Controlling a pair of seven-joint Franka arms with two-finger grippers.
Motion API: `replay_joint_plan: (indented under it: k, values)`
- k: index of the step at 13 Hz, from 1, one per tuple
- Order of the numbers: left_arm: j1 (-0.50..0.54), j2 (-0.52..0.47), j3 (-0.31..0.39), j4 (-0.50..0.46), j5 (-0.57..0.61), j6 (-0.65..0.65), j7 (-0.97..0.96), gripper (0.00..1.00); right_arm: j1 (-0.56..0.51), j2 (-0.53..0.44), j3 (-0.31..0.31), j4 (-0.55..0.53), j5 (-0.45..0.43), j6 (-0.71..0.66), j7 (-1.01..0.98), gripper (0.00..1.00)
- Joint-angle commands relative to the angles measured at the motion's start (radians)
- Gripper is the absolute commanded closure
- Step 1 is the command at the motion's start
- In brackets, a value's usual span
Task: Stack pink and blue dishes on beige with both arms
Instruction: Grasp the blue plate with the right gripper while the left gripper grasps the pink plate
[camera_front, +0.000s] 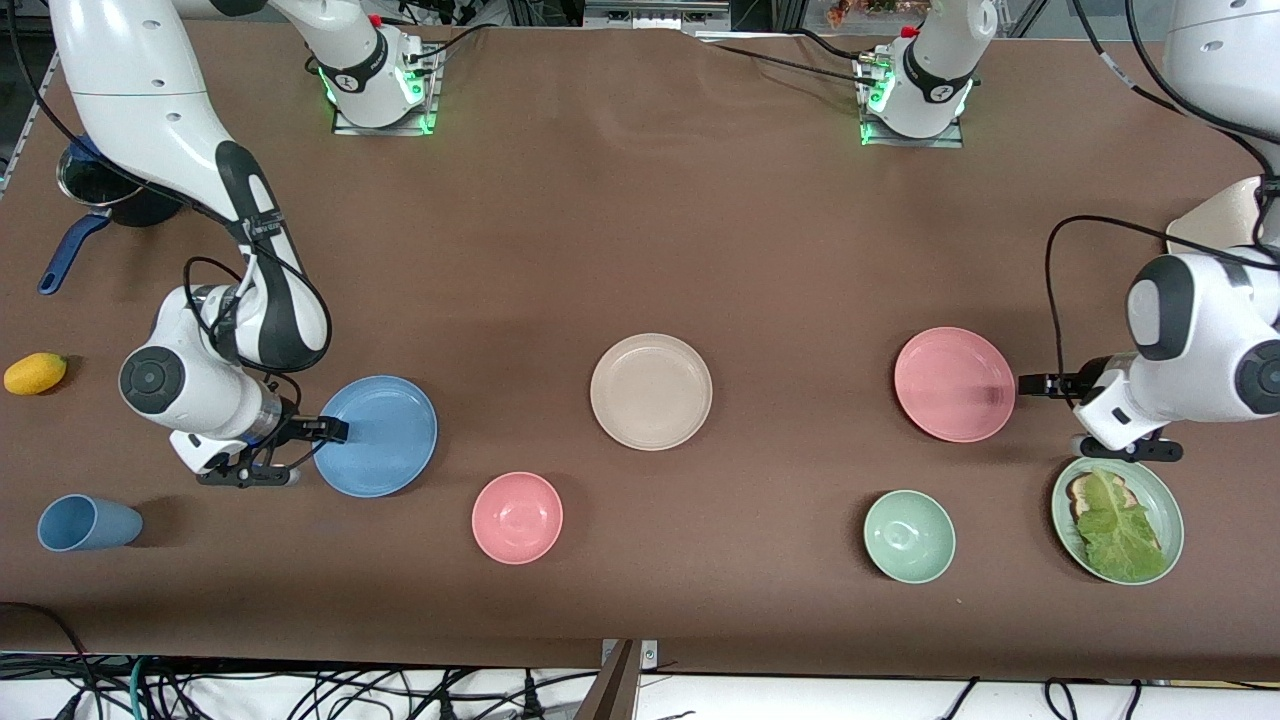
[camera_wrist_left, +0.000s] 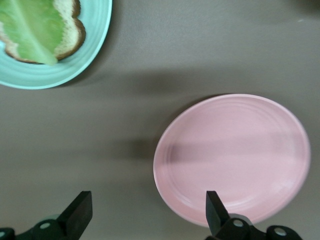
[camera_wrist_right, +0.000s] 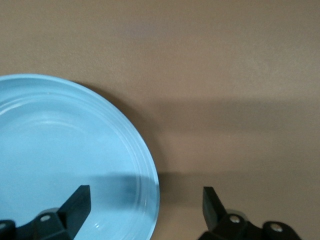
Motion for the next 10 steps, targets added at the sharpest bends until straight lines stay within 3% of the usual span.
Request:
replay_joint_plan:
  k: [1, 6, 8, 10]
  values:
    - [0.027, -0.007, -0.010, -0.133, 0.023, 0.137, 0.067, 0.00, -0.018, -0.024, 0.008, -0.043, 0.019, 0.016, -0.036, 0.06]
    - [0.059, 0.031, -0.013, -0.165, 0.017, 0.170, 0.153, 0.04, -0.027, -0.023, 0.009, -0.052, 0.020, 0.016, -0.047, 0.26]
    - [0.058, 0.036, -0.013, -0.160, 0.009, 0.168, 0.151, 0.17, -0.027, -0.021, 0.009, -0.055, 0.020, 0.018, -0.048, 0.36]
    - [0.049, 0.053, -0.013, -0.157, 0.009, 0.166, 0.153, 0.45, -0.027, -0.020, 0.009, -0.063, 0.020, 0.029, -0.047, 0.51]
